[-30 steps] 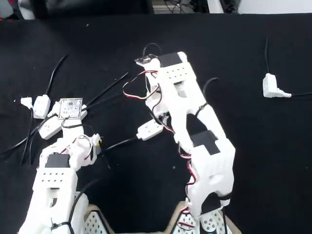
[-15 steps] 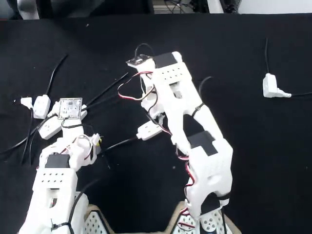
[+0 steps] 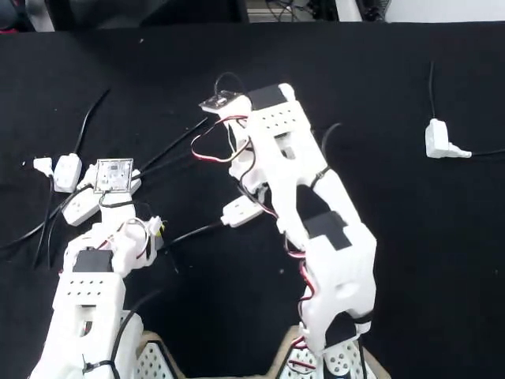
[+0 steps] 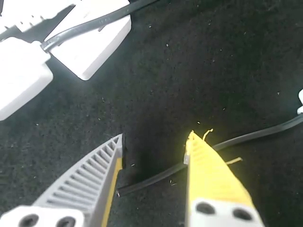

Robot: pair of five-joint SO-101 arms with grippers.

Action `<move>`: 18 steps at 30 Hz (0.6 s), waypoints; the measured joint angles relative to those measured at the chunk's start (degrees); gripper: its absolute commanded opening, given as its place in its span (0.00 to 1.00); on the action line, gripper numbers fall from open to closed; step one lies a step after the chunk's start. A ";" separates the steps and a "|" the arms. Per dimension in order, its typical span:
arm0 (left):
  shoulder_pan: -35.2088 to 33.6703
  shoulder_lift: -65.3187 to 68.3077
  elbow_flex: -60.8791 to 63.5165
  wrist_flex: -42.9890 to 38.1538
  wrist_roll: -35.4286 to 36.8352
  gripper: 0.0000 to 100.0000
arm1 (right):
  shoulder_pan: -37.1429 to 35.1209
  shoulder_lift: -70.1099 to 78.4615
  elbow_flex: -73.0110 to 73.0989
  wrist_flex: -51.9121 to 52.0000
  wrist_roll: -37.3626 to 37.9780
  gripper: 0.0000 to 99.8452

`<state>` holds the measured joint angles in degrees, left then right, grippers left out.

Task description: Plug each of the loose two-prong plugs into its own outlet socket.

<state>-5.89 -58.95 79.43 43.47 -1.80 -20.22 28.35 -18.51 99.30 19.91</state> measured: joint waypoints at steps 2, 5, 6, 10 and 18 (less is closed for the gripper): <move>0.00 0.00 0.00 0.00 0.00 0.22 | -0.09 1.41 -0.79 0.00 0.00 0.01; 0.00 0.00 0.00 0.00 0.00 0.22 | 0.00 2.29 -2.64 0.00 0.00 0.01; 0.00 0.00 0.00 0.00 0.00 0.22 | 0.00 2.37 -3.16 0.00 0.00 0.01; 0.00 0.00 0.00 0.00 0.00 0.22 | 0.00 2.37 -3.78 0.00 0.00 0.01; 0.00 0.00 0.00 0.00 0.00 0.22 | 0.00 2.37 -3.43 0.00 0.00 0.01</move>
<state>-5.89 -58.95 79.43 43.47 -1.80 -20.22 30.73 -21.93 99.30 19.91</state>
